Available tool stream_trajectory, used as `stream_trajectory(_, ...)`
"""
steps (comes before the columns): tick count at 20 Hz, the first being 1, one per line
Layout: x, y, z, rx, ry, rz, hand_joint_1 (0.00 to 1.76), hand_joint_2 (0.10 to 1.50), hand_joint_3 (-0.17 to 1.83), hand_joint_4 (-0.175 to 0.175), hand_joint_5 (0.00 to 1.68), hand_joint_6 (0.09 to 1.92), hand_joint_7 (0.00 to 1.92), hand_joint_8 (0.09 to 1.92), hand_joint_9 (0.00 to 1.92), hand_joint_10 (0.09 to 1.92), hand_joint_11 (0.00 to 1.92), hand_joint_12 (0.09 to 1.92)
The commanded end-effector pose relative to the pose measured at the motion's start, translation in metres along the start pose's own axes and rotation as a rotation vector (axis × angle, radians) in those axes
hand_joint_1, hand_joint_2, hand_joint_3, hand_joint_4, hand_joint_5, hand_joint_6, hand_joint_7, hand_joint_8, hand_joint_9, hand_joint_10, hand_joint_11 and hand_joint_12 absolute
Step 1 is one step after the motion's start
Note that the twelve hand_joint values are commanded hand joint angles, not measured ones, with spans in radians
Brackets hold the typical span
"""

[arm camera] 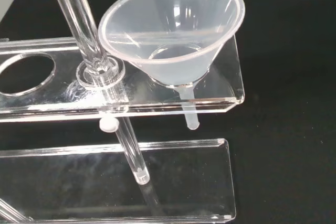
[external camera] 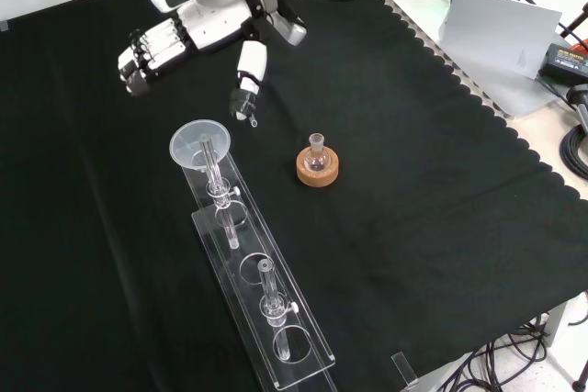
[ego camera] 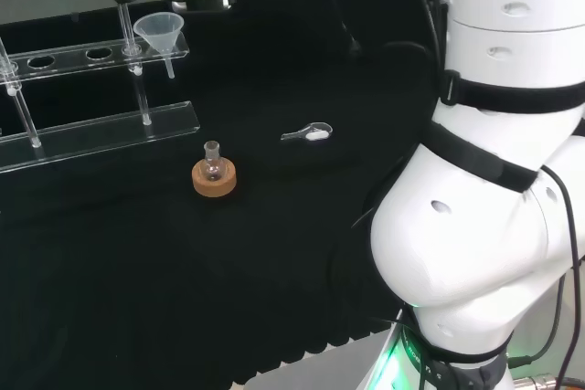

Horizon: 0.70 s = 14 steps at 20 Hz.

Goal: Pick up the funnel from the transparent funnel stand.

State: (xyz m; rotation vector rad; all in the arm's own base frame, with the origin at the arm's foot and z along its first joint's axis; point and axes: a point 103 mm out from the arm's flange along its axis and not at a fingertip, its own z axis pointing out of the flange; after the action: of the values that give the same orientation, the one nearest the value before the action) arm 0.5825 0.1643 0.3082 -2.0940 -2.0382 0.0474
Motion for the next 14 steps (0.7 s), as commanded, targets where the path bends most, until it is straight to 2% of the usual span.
stream_trajectory(1, 0.003, 0.014, 0.014, 0.086, -0.100, -0.016, 0.36, 0.74, -0.01, 0.002, 0.00, 0.09, 0.00, 0.09, 0.00, 0.09, 0.00, 0.09)
stream_trajectory(6, 0.007, 0.017, 0.025, 0.102, -0.176, -0.048, 0.36, 0.73, -0.01, 0.002, 0.00, 0.09, 0.00, 0.09, 0.00, 0.09, 0.00, 0.09)
stream_trajectory(14, 0.006, 0.013, 0.035, 0.133, -0.173, -0.039, 0.37, 0.74, -0.01, -0.001, 0.00, 0.09, 0.00, 0.09, 0.00, 0.09, 0.01, 0.09)
